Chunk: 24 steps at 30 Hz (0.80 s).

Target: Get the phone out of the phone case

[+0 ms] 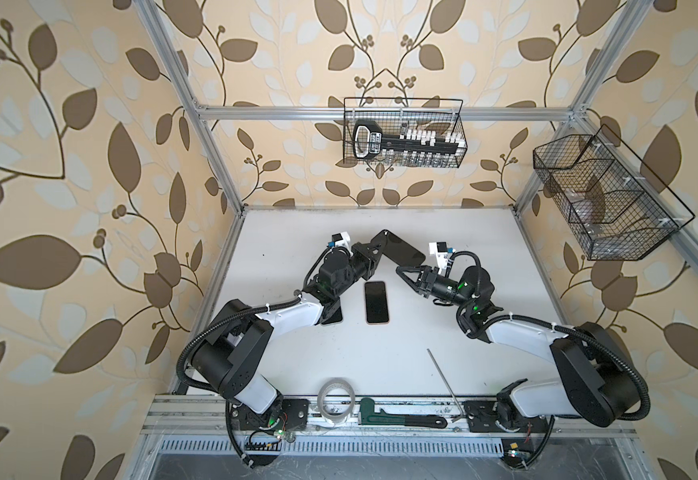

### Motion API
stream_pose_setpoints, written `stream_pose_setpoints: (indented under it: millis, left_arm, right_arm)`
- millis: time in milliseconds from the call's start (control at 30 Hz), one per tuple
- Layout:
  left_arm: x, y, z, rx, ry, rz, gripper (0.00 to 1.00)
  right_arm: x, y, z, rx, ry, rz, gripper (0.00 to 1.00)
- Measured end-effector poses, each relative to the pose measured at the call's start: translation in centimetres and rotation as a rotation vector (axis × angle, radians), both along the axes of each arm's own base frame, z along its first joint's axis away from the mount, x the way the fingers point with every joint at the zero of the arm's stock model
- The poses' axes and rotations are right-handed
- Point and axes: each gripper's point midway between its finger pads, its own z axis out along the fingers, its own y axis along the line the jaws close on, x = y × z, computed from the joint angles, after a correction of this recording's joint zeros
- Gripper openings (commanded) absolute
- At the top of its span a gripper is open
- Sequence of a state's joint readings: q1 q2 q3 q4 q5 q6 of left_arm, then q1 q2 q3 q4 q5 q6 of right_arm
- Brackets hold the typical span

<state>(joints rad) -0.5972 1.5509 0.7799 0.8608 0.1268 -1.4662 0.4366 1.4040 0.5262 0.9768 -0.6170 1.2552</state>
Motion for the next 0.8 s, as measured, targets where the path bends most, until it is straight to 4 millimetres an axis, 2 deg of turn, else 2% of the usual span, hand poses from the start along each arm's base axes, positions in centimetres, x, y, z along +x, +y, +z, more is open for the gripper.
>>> stream_pose_setpoints:
  millis: [500, 800]
  left_arm:
    - [0.01, 0.01, 0.04, -0.002, -0.001, 0.001, 0.0]
    - [-0.15, -0.12, -0.79, -0.017, 0.062, 0.0, 0.0]
  right_arm:
    - [-0.02, 0.0, 0.13, 0.007, 0.002, 0.001, 0.07]
    - [-0.58, -0.32, -0.5, -0.092, -0.062, 0.008, 0.01]
